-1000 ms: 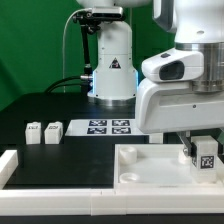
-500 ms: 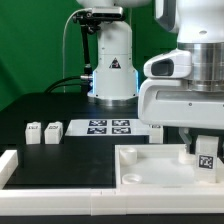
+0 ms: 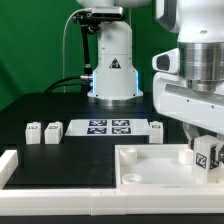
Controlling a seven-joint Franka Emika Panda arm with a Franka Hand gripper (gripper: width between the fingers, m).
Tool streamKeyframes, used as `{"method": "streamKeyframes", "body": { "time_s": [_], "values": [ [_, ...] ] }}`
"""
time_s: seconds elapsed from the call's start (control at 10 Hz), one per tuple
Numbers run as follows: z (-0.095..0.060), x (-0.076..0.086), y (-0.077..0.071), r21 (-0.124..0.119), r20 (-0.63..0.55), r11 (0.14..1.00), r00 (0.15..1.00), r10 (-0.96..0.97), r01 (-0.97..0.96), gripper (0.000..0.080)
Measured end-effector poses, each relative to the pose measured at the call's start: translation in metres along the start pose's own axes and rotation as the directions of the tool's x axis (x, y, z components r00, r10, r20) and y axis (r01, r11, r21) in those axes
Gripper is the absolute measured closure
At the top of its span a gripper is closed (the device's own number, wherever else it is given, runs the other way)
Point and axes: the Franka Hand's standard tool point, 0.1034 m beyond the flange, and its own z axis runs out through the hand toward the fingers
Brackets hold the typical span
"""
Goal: Assemble one leg
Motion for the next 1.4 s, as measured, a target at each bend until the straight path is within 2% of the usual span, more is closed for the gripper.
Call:
{"method": "streamKeyframes", "body": {
  "time_s": [0.2,0.3,0.4,0.5,0.6,0.7,0.9,1.0,1.3,1.4],
  "values": [
    [-0.0001,0.0001,-0.0001,0.002,-0.003,0.976,0.976,0.219,-0.219,0.0508],
    [-0.0001,0.0005,-0.0001,0.002,-0.003,0.965,0.965,0.263,-0.263,0.0508],
    [0.0001,-0.0002,-0.0001,0.002,-0.002,0.965,0.965,0.263,-0.263,0.0452],
    [0.0003,-0.0005,-0.0001,0.002,-0.002,0.98,0.98,0.199,-0.198,0.0317],
    [0.0004,-0.0012,-0.0002,0.001,-0.001,0.981,0.981,0.194,-0.194,0.0317],
    [0.001,-0.0032,0.0,0.0,0.0,0.989,0.989,0.146,-0.146,0.0186],
    [0.0016,-0.0047,0.0003,-0.001,0.001,0.993,0.993,-0.119,0.119,0.0161],
    [0.0018,-0.0046,0.0006,-0.002,0.001,0.968,0.968,-0.253,0.253,0.0152],
    [0.0019,-0.0039,0.0009,-0.005,-0.001,0.824,0.824,-0.567,0.567,0.015],
    [0.002,-0.0024,0.0015,-0.007,0.001,0.735,0.735,-0.678,0.678,0.015]
  ]
}}
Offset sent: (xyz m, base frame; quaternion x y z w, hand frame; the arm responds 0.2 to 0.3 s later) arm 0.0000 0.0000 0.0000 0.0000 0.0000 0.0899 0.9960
